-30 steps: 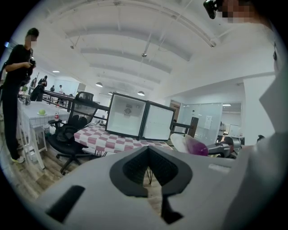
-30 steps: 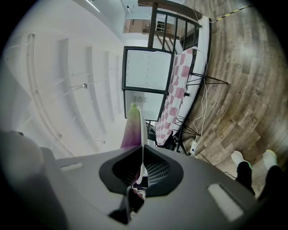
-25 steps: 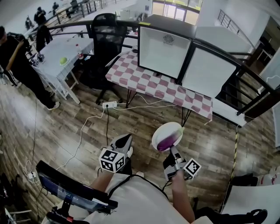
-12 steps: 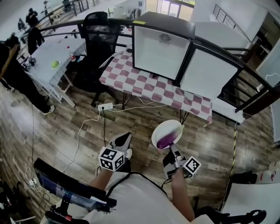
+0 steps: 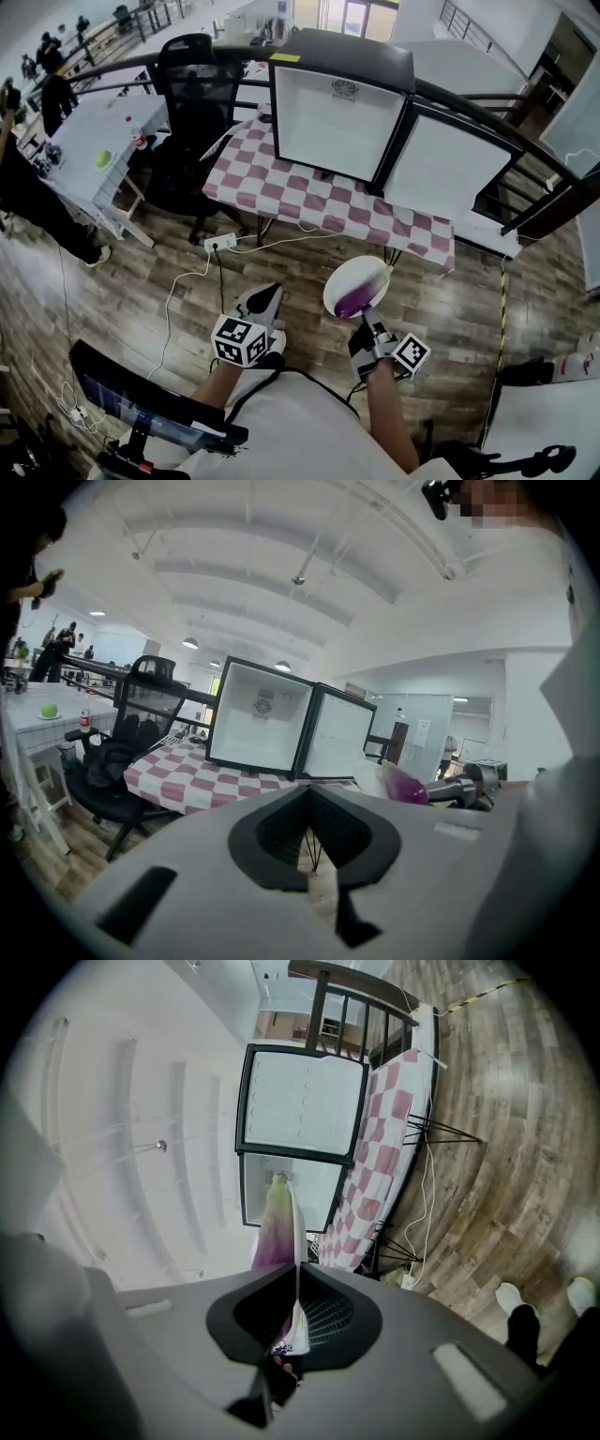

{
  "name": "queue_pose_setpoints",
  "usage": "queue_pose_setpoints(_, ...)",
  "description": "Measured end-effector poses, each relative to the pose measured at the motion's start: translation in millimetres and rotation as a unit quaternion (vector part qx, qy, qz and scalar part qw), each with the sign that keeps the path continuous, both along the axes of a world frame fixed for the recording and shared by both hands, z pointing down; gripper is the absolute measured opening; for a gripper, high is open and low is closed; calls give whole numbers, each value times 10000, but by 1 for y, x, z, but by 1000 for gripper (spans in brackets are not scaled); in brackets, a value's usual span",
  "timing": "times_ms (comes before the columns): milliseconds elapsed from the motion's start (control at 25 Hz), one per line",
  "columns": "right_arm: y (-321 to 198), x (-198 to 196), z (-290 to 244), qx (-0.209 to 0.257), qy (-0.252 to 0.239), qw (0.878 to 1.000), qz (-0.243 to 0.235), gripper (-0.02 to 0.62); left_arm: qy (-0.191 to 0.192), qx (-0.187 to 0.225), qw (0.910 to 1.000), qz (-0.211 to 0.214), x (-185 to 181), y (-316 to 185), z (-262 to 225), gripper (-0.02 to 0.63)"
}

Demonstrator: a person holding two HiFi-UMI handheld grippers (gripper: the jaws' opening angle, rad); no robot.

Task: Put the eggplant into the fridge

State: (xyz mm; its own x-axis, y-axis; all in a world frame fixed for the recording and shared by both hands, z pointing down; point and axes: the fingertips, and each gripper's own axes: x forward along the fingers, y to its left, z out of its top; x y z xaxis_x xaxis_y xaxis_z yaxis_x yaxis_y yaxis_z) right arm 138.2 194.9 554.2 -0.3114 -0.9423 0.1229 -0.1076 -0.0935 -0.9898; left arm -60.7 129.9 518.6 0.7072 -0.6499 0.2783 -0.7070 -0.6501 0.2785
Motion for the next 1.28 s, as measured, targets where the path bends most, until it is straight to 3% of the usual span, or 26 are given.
queue_pose_setpoints(640,-84,-33,3,-96,52,9991,413,18,72,-29,9991,410,-29,-102,3,3)
queue_pose_setpoints(1280,-136,-61,8,-143,62,9982,586,18,70,-68,9986,510,-65,-160,13,3)
